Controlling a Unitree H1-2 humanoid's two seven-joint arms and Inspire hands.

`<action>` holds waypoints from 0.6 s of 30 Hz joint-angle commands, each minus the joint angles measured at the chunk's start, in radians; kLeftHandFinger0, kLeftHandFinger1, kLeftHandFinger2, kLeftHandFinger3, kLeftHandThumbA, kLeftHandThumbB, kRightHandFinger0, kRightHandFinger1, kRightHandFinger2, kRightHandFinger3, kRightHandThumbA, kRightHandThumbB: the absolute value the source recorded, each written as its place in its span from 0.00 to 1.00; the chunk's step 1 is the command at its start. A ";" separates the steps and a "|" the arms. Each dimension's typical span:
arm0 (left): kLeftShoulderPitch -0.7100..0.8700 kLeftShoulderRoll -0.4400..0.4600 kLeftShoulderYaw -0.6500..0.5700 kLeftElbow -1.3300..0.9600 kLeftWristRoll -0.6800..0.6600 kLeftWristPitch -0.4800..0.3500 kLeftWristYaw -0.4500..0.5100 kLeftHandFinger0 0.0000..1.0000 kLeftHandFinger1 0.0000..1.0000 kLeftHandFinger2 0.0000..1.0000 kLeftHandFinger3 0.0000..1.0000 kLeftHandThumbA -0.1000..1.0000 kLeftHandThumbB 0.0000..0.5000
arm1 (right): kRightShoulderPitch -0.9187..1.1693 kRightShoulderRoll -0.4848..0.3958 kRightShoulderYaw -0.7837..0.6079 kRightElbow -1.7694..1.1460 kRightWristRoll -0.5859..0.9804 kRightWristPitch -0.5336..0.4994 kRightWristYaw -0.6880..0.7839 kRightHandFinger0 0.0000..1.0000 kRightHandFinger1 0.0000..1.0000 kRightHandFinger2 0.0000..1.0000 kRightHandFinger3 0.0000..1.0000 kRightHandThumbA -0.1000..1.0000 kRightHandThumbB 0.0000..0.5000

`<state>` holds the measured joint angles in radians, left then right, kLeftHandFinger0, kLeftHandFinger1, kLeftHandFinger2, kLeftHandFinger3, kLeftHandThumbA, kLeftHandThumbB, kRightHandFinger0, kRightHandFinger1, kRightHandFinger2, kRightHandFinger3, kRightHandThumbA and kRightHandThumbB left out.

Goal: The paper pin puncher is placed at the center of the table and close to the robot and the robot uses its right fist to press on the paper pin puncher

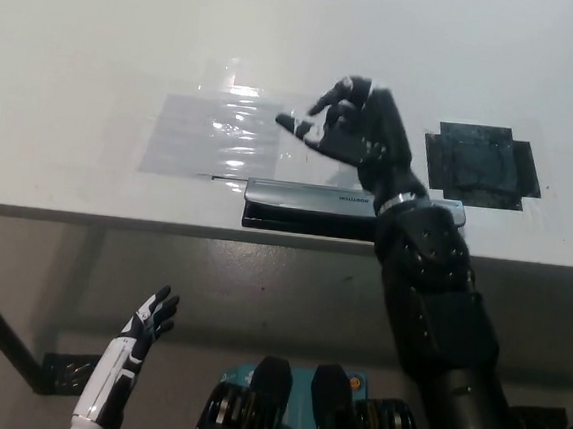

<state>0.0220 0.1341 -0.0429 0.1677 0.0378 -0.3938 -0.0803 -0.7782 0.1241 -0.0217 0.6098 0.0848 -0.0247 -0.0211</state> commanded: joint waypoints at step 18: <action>-0.014 0.021 -0.001 -0.038 0.008 -0.026 -0.009 1.00 1.00 1.00 1.00 1.00 0.50 | 0.015 0.030 -0.033 0.318 0.033 -0.211 0.013 0.00 0.00 0.11 0.01 1.00 0.36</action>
<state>0.0208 0.1412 -0.0431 0.1659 0.0395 -0.3941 -0.0805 -0.7740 0.1335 -0.0445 0.8367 0.0958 -0.1802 -0.0289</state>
